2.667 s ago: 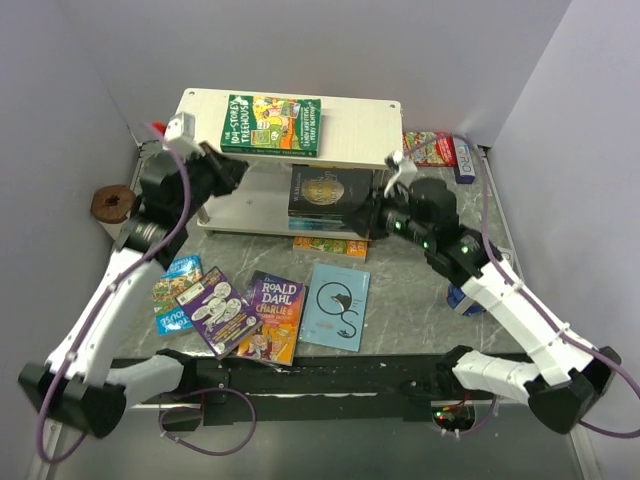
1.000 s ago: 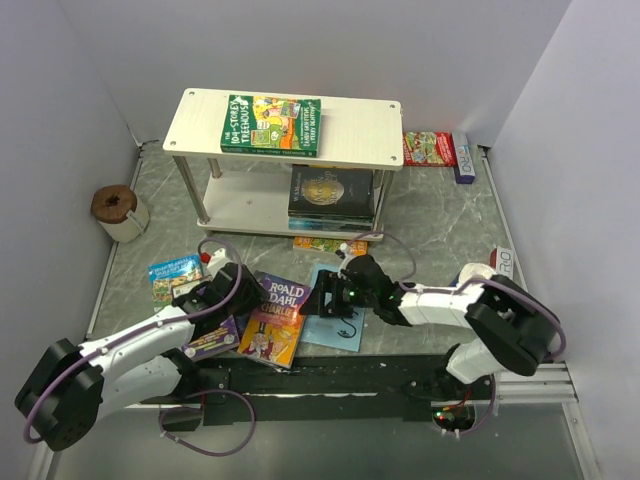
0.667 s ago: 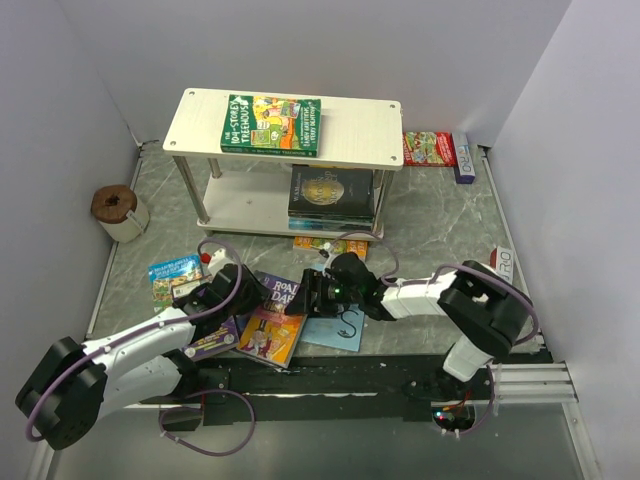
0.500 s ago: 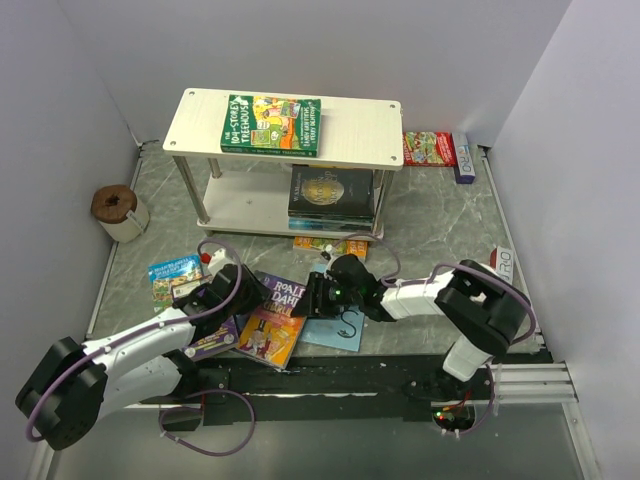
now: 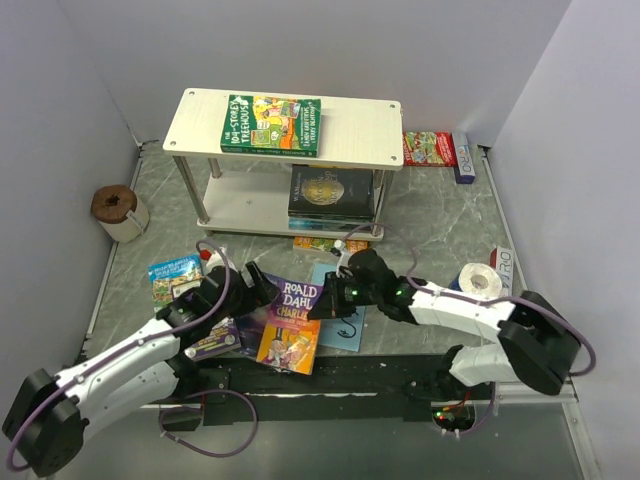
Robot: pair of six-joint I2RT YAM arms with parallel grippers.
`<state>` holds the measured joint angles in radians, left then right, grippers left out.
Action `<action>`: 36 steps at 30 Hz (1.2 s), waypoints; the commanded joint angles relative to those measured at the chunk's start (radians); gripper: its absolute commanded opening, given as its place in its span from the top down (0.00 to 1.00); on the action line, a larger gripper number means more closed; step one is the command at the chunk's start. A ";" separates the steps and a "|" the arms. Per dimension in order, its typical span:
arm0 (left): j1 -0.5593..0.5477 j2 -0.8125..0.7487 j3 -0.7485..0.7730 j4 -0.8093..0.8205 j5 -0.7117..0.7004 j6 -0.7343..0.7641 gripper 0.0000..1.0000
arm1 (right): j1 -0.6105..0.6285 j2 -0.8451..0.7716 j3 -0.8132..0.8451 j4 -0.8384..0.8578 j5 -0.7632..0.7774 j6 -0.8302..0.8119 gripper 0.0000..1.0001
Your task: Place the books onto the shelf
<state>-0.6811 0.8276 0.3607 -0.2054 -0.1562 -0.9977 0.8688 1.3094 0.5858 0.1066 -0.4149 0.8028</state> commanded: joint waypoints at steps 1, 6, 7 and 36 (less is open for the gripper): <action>0.011 -0.088 -0.003 0.116 0.196 0.064 0.01 | -0.095 -0.100 0.042 -0.083 -0.232 -0.115 1.00; 0.028 -0.157 -0.043 0.316 0.404 0.056 0.01 | -0.166 -0.153 0.089 -0.131 -0.536 -0.159 1.00; 0.029 -0.186 -0.049 0.346 0.458 0.044 0.01 | -0.169 -0.157 0.094 -0.130 -0.573 -0.162 1.00; 0.032 -0.455 0.153 0.460 0.025 -0.249 0.99 | -0.166 -0.597 0.301 -0.293 0.148 -0.111 0.00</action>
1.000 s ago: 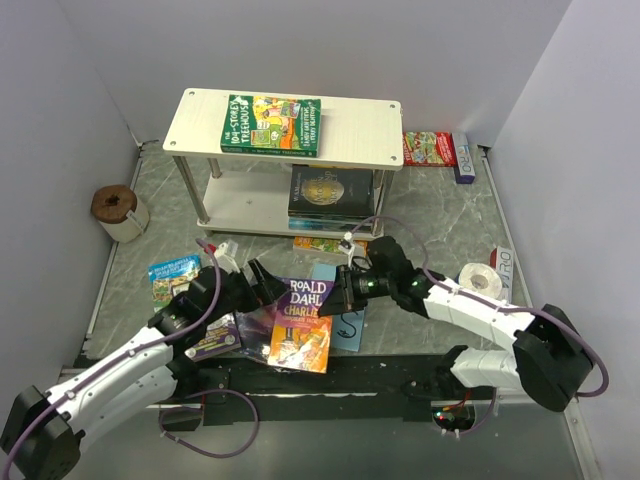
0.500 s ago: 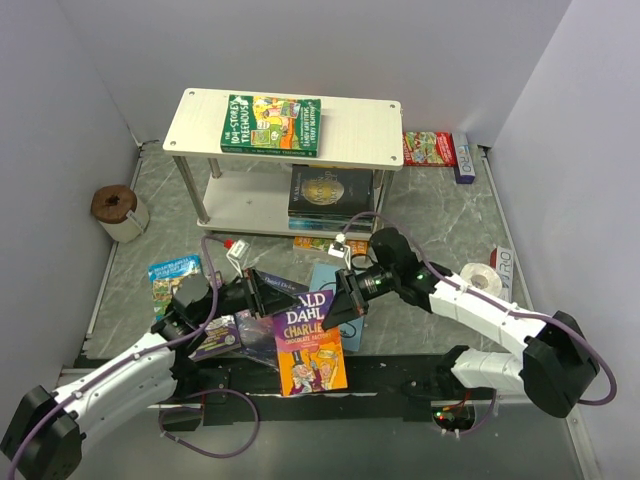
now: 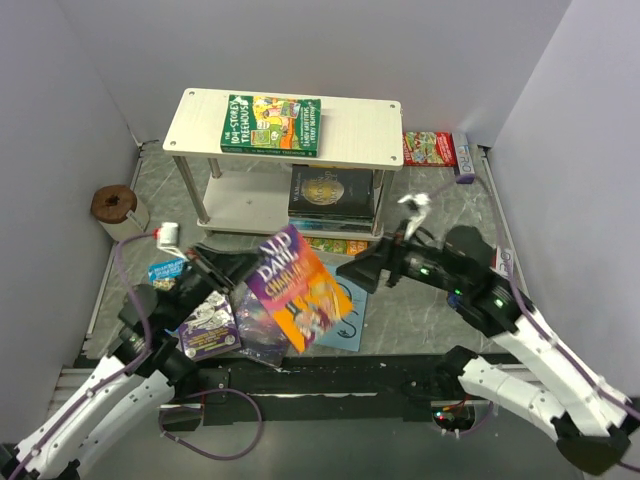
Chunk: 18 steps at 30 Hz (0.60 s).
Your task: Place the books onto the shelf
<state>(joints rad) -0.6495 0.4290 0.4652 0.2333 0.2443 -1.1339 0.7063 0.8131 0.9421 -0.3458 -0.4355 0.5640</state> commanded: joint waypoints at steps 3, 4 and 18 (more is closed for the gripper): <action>0.002 -0.020 0.111 0.044 -0.523 -0.087 0.99 | 0.002 -0.130 -0.127 0.336 0.132 0.238 0.00; 0.001 -0.010 0.134 0.069 -0.545 -0.078 0.99 | 0.007 -0.130 -0.161 0.393 0.121 0.296 0.00; 0.002 0.088 0.239 0.233 -0.606 -0.007 0.99 | 0.061 0.070 -0.138 0.692 0.014 0.478 0.01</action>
<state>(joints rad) -0.6495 0.5282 0.6590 0.3584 -0.3454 -1.1381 0.7574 0.8570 0.7605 0.2184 -0.4057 1.0016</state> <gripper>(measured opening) 0.180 0.994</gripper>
